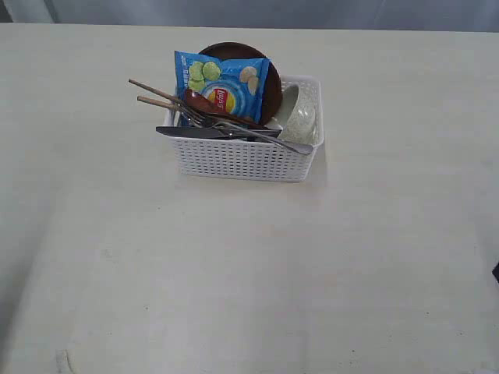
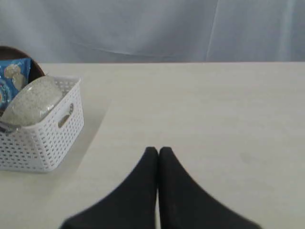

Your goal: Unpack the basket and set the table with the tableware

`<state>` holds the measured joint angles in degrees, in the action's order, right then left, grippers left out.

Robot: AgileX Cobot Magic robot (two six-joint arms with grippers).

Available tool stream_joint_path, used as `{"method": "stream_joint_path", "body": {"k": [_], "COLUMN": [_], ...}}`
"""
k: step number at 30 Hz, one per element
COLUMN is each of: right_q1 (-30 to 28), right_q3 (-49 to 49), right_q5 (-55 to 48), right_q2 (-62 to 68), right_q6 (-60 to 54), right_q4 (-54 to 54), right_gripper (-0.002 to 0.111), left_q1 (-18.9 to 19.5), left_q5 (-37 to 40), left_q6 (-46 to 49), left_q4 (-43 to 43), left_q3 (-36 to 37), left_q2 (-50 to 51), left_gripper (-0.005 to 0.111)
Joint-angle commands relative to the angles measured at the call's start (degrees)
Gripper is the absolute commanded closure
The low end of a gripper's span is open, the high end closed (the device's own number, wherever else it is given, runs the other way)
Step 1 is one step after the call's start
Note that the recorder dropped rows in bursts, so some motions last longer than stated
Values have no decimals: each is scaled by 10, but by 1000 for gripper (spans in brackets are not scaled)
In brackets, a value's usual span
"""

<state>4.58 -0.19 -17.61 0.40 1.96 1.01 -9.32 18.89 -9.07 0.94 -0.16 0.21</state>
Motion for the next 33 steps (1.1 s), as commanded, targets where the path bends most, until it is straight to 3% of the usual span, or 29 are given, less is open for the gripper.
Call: {"method": "stream_joint_path", "body": {"k": [1, 13, 23, 28, 33], "right_q1": [2, 2, 2, 2, 9], "right_q3": [2, 2, 2, -95, -217], "right_q5": [56, 148, 397, 245, 172], "right_q2": [-4, -4, -4, -1, 111], "right_q6": [-3, -3, 23, 47, 47], "right_q4": [-6, -6, 2, -1, 0], "right_gripper": [108, 108, 108, 108, 108], "left_q1": [1, 1, 1, 1, 1], "left_q5": [-6, -6, -6, -6, -6], "left_q6": [0, 0, 0, 0, 0], "left_q4": [2, 2, 2, 2, 2], "left_q3": [2, 2, 2, 2, 2], "left_q2": [-2, -2, -2, -2, -2], "left_gripper": [107, 107, 107, 107, 107]}}
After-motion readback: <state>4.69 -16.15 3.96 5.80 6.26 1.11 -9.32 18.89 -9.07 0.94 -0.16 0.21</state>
